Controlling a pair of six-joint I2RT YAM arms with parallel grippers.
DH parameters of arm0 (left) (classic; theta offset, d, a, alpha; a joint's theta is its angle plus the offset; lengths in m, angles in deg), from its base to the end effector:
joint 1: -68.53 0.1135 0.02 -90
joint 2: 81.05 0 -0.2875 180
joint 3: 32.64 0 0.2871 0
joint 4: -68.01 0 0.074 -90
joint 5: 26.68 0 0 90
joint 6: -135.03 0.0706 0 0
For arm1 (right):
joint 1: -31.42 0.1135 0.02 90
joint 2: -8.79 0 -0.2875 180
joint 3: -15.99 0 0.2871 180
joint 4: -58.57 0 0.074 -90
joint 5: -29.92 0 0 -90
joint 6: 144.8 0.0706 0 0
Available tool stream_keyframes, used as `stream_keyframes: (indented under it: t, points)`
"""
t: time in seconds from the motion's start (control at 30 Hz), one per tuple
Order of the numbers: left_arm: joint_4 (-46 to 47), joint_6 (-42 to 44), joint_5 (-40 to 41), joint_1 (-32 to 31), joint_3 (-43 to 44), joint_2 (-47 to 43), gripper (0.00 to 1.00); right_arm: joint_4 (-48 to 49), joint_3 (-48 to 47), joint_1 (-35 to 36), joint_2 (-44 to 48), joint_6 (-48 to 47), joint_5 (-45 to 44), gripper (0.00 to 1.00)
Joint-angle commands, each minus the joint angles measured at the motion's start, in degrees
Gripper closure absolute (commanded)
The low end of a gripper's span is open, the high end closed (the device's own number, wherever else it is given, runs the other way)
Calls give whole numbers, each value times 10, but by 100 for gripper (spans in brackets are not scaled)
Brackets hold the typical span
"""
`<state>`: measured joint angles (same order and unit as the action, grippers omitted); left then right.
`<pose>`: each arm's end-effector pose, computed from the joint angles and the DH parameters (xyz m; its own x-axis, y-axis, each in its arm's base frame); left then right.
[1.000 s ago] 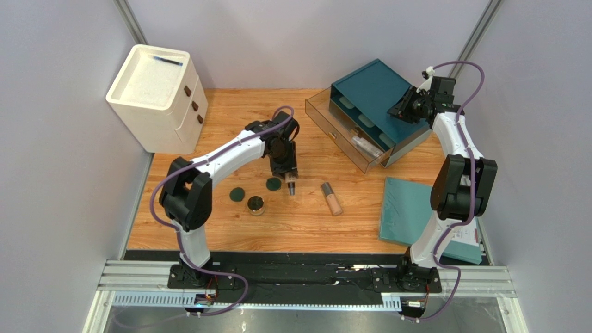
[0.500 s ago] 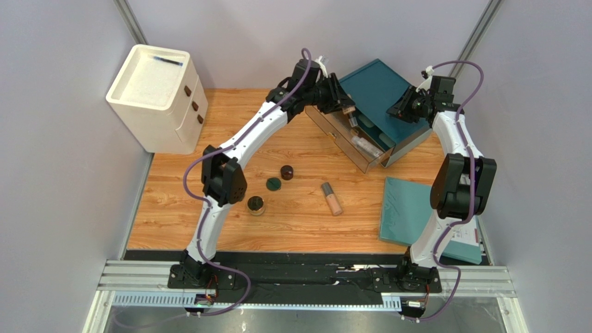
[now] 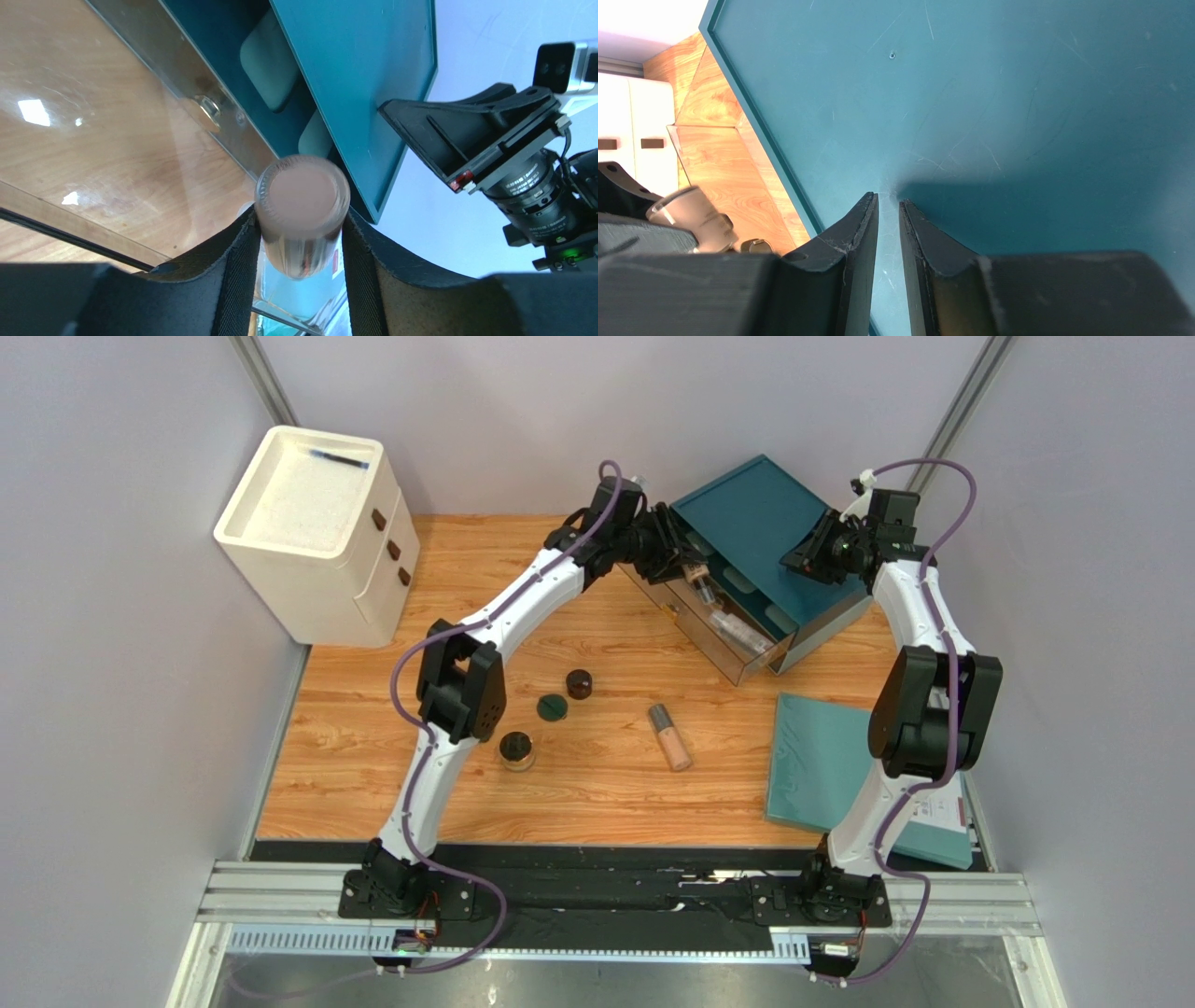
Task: Organize the makeup
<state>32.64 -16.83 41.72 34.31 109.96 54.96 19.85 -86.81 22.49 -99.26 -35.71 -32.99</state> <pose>0.5100 -0.3783 0.2789 -0.8841 -0.3902 -0.2571 0.0214 0.5158 -0.8565 0.4925 -0.0448 0.2656 -0.7088 0.4061 -0.5767 0.0489 0.8440 0.5342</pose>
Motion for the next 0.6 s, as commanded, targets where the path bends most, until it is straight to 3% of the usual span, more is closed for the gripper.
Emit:
stream_keyframes:
  t: [0.0,0.33,0.43,0.57]
  points:
    - [17,-5,-10,13,18,-27,48,-174,59,13,-59,-13,-46,73]
    - [-26,56,-18,19,-3,-64,45,-172,62,13,-56,-11,-42,73]
    - [-47,102,-26,18,-53,-118,45,-172,63,13,-52,-12,-42,73]
    - [-39,89,-27,6,-216,-231,44,-172,64,13,-56,-12,-40,73]
